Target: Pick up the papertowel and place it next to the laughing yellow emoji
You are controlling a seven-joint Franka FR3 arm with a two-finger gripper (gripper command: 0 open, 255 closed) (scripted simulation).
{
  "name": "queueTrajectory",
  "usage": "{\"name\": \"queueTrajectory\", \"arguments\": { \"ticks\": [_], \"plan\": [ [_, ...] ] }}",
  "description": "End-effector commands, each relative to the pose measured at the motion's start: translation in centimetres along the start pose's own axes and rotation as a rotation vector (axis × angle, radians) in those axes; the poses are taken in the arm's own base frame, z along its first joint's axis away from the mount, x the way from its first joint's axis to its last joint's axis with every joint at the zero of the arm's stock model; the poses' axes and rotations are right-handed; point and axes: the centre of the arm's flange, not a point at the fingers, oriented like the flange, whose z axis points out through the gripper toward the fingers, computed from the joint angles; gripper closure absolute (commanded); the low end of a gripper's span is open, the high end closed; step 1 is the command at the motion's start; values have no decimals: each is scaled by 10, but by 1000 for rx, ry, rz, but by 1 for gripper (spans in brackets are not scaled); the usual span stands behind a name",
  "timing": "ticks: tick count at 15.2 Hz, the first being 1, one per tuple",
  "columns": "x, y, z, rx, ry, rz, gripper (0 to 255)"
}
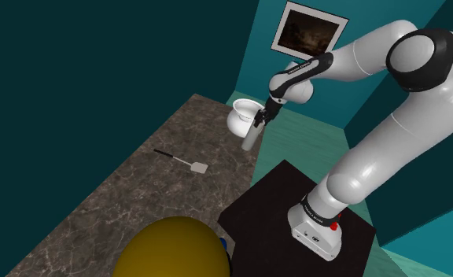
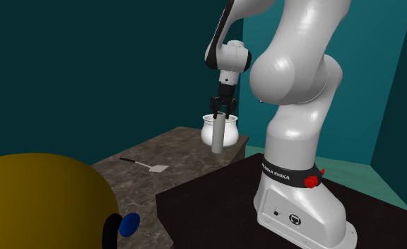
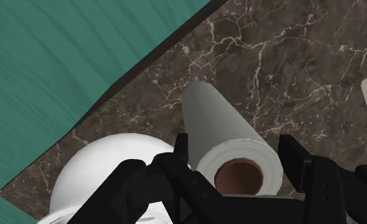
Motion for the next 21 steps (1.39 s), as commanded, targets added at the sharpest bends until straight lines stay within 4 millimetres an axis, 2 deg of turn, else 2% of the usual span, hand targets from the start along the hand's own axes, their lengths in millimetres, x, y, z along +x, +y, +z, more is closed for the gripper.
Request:
{"name": "queueTrajectory", "arguments": {
  "ticks": [1, 21],
  "plan": [
    [0, -2, -10, 0, 0, 0, 255],
    [11, -15, -115, 0, 0, 0, 255]
  ]
}}
